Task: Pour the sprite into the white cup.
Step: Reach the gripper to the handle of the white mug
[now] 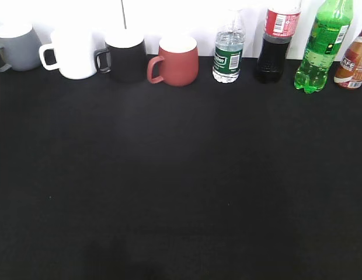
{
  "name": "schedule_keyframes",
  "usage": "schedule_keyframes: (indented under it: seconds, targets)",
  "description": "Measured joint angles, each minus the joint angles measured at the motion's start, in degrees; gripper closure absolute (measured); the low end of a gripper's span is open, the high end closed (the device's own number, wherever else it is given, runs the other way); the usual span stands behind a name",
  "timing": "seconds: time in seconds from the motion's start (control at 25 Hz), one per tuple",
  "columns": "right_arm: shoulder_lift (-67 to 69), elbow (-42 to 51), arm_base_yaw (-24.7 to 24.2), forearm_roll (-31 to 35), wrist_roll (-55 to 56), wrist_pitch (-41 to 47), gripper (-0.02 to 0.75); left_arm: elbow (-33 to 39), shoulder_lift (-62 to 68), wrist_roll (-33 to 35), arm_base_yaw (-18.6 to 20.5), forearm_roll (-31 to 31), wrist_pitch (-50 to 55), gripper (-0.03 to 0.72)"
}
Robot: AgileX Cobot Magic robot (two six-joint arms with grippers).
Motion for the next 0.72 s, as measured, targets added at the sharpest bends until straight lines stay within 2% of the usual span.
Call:
schedule_keyframes:
  seconds: [0.72]
  targets:
    - [0.00,0.00,0.00,0.00,-0.03,0.00,0.153,0.00,0.00,0.00,0.00,0.15,-0.06,0.446]
